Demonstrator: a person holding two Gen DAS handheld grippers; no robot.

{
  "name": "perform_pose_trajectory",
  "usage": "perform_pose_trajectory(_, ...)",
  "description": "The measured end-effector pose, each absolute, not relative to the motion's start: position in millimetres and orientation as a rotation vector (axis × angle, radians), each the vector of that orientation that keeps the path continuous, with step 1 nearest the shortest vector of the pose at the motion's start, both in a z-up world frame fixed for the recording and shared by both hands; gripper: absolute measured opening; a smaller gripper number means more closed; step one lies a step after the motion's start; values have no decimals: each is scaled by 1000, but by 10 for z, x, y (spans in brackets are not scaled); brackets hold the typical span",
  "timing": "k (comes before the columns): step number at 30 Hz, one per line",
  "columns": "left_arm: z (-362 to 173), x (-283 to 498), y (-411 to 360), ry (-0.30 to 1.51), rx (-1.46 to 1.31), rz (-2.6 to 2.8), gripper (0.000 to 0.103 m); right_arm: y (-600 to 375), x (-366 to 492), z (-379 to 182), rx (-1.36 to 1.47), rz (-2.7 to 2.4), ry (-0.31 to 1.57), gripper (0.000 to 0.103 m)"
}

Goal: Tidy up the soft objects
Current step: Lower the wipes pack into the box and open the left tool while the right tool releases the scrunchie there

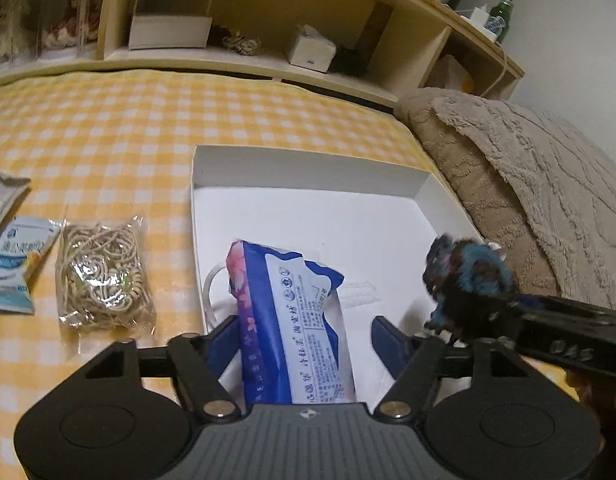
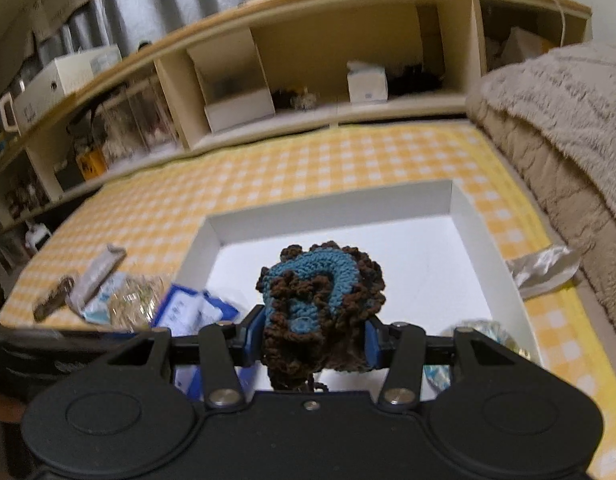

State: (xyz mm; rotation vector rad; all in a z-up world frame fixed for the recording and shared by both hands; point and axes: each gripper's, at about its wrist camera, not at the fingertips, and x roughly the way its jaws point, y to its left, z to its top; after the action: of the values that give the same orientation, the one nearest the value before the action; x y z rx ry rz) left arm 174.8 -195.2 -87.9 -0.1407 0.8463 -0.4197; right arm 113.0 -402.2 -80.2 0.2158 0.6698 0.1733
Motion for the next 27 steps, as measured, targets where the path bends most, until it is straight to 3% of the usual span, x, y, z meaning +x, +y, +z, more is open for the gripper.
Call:
perform_pose_trajectory(4, -855, 1702, -1954, 840, -111, -436, 49, -4080, 1183, -1007, 163, 136, 748, 53)
perform_pose_trajectory(6, -850, 1699, -1965, 833, -108, -444, 34, -4118, 1215, -1115, 131, 98, 806, 57)
perform_pose_trajectory(8, -832, 1682, -1931, 817, -122, -441, 28, -4163, 1218, -1193, 109, 55, 849, 59)
perform_pose_trajectory(12, -712, 1644, -1819, 772, -151, -416, 26, -4294, 1117, -1171, 169, 56, 836, 72)
perform_pose_trajectory(16, -570, 1657, -1782, 731, -150, -417, 25, -4362, 1024, -1058, 194, 63, 802, 75)
perform_pose_trajectory(18, -570, 1671, -1821, 738, -126, -439, 18, -4375, 1009, -1007, 204, 62, 782, 75)
perform_pose_trajectory(20, -662, 1702, -1880, 790, -98, -448, 15, -4370, 999, -954, 202, 64, 765, 71)
perform_pose_trajectory(22, -808, 1714, -1945, 845, -64, -453, 15, -4337, 996, -925, 184, 72, 761, 44)
perform_pose_trajectory(27, -1033, 1698, -2062, 892, 35, -440, 15, -4244, 1088, -1071, 117, 97, 830, 37)
